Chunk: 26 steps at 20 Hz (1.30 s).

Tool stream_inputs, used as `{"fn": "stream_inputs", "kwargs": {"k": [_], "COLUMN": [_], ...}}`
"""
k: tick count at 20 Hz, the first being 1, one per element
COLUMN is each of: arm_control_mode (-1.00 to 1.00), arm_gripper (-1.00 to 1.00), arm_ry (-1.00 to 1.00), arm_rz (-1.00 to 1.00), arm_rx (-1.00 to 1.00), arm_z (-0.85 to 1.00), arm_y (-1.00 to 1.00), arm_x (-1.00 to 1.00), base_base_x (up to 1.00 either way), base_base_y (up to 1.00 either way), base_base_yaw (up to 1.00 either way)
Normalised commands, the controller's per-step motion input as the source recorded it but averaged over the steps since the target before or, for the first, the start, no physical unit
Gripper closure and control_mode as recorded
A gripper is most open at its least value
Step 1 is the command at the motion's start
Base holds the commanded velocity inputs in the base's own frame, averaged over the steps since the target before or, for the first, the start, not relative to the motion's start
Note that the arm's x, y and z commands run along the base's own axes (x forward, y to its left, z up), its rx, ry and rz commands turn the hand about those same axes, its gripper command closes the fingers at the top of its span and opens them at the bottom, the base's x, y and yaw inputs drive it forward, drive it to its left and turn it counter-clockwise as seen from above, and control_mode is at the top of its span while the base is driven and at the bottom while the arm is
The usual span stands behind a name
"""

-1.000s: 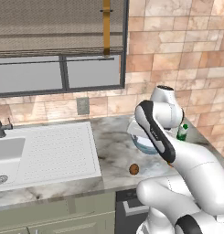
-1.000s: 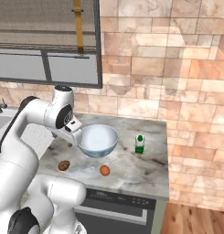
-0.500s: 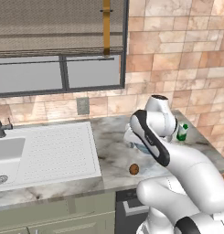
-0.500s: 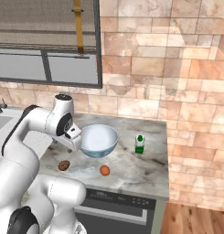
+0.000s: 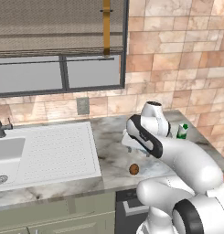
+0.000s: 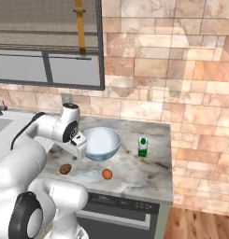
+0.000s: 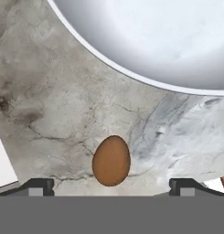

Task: Gather the eggs and milk located in the vicinity of the sink area and place them right next to the bowl.

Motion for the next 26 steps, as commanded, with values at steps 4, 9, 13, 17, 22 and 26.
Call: {"fn": "stream_inputs", "kwargs": {"k": [4,9,13,17,22,26], "arm_control_mode": [-1.0,-1.0,-1.0,-1.0,-1.0,-1.0], "arm_gripper": [-1.0,-1.0,-1.0,-1.0,-1.0,-1.0], "arm_ry": [0.04,0.06,0.05,0.04,0.03,0.01], "arm_rz": [0.0,0.0,0.0,0.0,0.0,0.0], "arm_rx": [0.0,0.0,0.0,0.0,0.0,0.0], "arm_z": [-0.3,-0.3,-0.23,-0.18,-0.06,-0.15], "arm_y": [0.0,0.0,0.0,0.01,0.1,0.07], "arm_x": [0.0,0.0,-0.14,-0.21,-0.23,-0.03], "base_base_x": [0.0,0.0,0.0,0.0,0.0,0.0], "base_base_y": [0.0,0.0,0.0,0.0,0.0,0.0], "base_base_yaw": [0.0,0.0,0.0,0.0,0.0,0.0]}}
